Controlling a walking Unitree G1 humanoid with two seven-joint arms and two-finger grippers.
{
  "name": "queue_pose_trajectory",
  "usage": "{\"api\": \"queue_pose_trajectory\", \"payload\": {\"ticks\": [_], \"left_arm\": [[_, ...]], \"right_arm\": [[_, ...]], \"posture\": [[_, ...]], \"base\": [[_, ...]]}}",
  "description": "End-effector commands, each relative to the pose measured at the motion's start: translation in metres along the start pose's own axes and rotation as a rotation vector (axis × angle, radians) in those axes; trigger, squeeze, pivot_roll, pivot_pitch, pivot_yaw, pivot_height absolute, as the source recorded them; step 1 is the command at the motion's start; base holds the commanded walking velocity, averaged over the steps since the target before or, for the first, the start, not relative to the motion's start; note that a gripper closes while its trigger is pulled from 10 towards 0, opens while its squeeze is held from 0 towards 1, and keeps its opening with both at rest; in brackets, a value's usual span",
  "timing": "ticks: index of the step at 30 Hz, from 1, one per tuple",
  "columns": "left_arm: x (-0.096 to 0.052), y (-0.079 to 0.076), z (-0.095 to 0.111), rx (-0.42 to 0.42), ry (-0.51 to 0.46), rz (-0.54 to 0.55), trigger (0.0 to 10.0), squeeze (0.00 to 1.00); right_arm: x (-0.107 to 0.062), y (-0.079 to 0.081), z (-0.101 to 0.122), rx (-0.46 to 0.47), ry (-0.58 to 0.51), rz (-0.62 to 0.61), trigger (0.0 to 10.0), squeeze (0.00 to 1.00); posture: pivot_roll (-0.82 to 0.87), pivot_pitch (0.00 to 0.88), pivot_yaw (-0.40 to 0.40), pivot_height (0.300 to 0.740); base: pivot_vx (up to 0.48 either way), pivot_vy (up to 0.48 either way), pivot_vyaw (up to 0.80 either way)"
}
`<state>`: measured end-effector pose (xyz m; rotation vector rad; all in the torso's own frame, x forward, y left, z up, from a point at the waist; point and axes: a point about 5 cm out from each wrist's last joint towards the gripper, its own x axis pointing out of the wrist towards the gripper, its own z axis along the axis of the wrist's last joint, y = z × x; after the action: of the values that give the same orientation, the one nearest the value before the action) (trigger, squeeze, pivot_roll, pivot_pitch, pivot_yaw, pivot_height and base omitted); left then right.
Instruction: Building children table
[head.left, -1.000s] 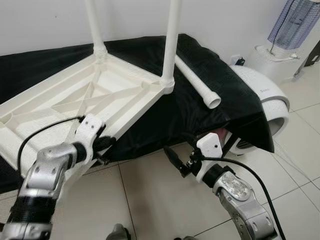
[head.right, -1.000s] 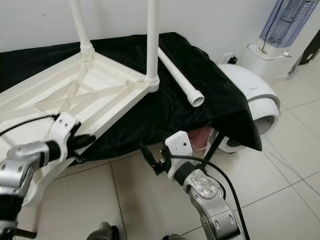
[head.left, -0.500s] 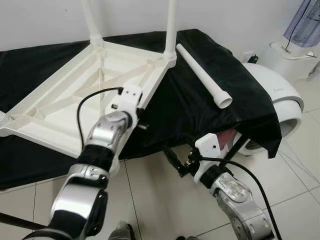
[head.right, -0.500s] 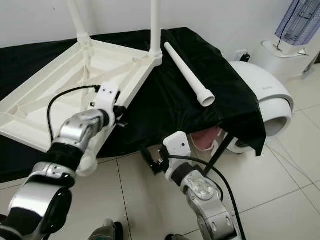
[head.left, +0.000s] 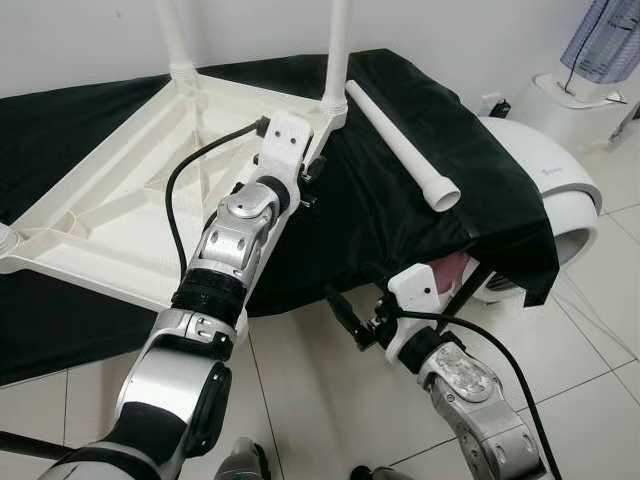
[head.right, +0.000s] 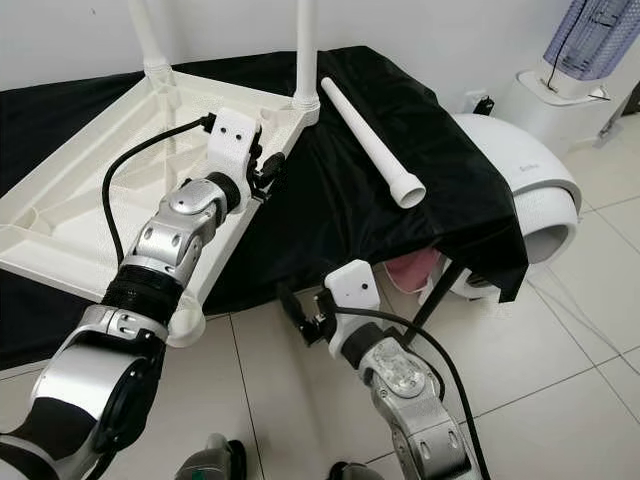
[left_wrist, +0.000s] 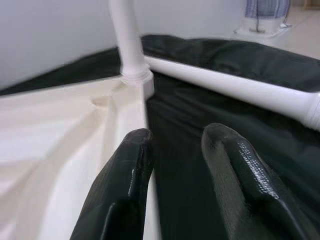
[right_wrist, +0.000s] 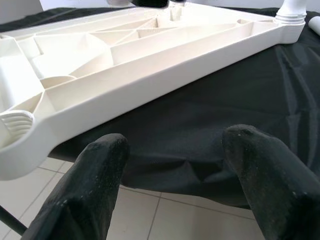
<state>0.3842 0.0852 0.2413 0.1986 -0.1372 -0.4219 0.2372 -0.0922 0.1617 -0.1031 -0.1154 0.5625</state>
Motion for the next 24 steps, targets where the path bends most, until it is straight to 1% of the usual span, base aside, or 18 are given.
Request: {"api": "queue_pose_trajectory", "payload": {"ticks": [1, 3, 4, 5, 6, 7, 8, 9, 11, 12, 13, 14, 16, 17, 18, 21, 23, 24], "left_arm": [[-0.007, 0.007, -0.004, 0.047, 0.004, 0.004, 10.0, 0.00], [-0.018, 0.015, -0.009, 0.083, 0.026, -0.023, 10.0, 0.00], [-0.033, 0.026, -0.018, 0.123, 0.052, -0.041, 10.0, 0.00], [-0.033, 0.026, -0.018, 0.123, 0.052, -0.041, 10.0, 0.00], [-0.047, 0.034, -0.024, 0.143, 0.075, -0.061, 10.0, 0.00], [-0.047, 0.034, -0.024, 0.143, 0.075, -0.061, 10.0, 0.00], [-0.072, 0.046, -0.032, 0.183, 0.117, -0.081, 10.0, 0.00], [-0.072, 0.046, -0.032, 0.183, 0.117, -0.081, 10.0, 0.00], [-0.114, 0.060, -0.042, 0.246, 0.197, -0.122, 10.0, 0.00], [-0.114, 0.060, -0.042, 0.246, 0.197, -0.122, 10.0, 0.00], [-0.133, 0.064, -0.046, 0.275, 0.240, -0.150, 10.0, 0.00], [-0.133, 0.064, -0.046, 0.275, 0.240, -0.150, 10.0, 0.00], [-0.172, 0.069, -0.053, 0.319, 0.340, -0.228, 10.0, 0.00], [-0.172, 0.069, -0.053, 0.319, 0.340, -0.228, 10.0, 0.00], [-0.189, 0.074, -0.054, 0.325, 0.379, -0.261, 10.0, 0.00], [-0.201, 0.077, -0.052, 0.326, 0.404, -0.286, 10.0, 0.00], [-0.230, 0.081, -0.043, 0.294, 0.454, -0.398, 10.0, 0.00], [-0.230, 0.081, -0.043, 0.294, 0.454, -0.398, 10.0, 0.00]], "right_arm": [[-0.002, 0.000, 0.001, -0.001, 0.002, -0.002, 10.0, 0.00], [-0.001, 0.000, 0.001, -0.007, 0.000, 0.000, 10.0, 0.00], [-0.001, 0.000, 0.002, -0.025, -0.002, 0.006, 10.0, 0.00], [-0.001, 0.000, 0.002, -0.025, -0.002, 0.006, 10.0, 0.00], [0.000, 0.000, 0.002, -0.042, -0.005, 0.012, 10.0, 0.00], [0.000, 0.000, 0.002, -0.042, -0.005, 0.012, 10.0, 0.00], [0.005, 0.001, 0.005, -0.057, -0.017, 0.025, 10.0, 0.00], [0.005, 0.001, 0.005, -0.057, -0.017, 0.025, 10.0, 0.00], [0.015, 0.006, 0.010, -0.078, -0.046, 0.060, 10.0, 0.00], [0.015, 0.006, 0.010, -0.078, -0.046, 0.060, 10.0, 0.00], [0.021, 0.009, 0.013, -0.087, -0.058, 0.079, 10.0, 0.00], [0.021, 0.009, 0.013, -0.087, -0.058, 0.079, 10.0, 0.00], [0.033, 0.015, 0.016, -0.119, -0.081, 0.133, 10.0, 0.00], [0.033, 0.015, 0.016, -0.119, -0.081, 0.133, 10.0, 0.00], [0.038, 0.019, 0.017, -0.140, -0.088, 0.162, 10.0, 0.00], [0.041, 0.022, 0.017, -0.154, -0.093, 0.180, 10.0, 0.00], [0.045, 0.025, 0.019, -0.151, -0.101, 0.205, 10.0, 0.00], [0.045, 0.025, 0.019, -0.151, -0.101, 0.205, 10.0, 0.00]], "posture": [[0.04, 0.122, -0.005, 0.740], [0.03, 0.123, -0.003, 0.740], [0.03, 0.122, -0.001, 0.740], [0.03, 0.122, -0.001, 0.740], [0.04, 0.121, -0.004, 0.740], [0.04, 0.121, -0.004, 0.740], [0.05, 0.117, -0.012, 0.740], [0.05, 0.117, -0.012, 0.740], [0.07, 0.110, -0.029, 0.740], [0.07, 0.110, -0.029, 0.740], [0.07, 0.110, -0.029, 0.740], [0.07, 0.110, -0.029, 0.740], [0.10, 0.106, -0.044, 0.740], [0.10, 0.106, -0.044, 0.740], [0.11, 0.104, -0.052, 0.740], [0.12, 0.100, -0.060, 0.740], [0.14, 0.096, -0.074, 0.740], [0.14, 0.096, -0.074, 0.740]], "base": [[0.000, 0.000, 0.00], [0.000, 0.000, 0.00], [0.000, 0.000, 0.00], [0.000, 0.000, 0.00], [0.000, 0.000, 0.00], [0.000, 0.000, 0.00], [0.000, 0.000, 0.00], [0.000, 0.000, 0.00], [0.000, 0.000, 0.00], [0.000, 0.000, 0.00], [0.000, 0.000, 0.00], [0.000, 0.000, 0.00], [0.000, 0.000, 0.00], [0.000, 0.000, 0.00], [0.000, 0.000, 0.00], [0.000, 0.000, 0.00], [0.000, 0.000, 0.00], [0.000, 0.000, 0.00]]}}
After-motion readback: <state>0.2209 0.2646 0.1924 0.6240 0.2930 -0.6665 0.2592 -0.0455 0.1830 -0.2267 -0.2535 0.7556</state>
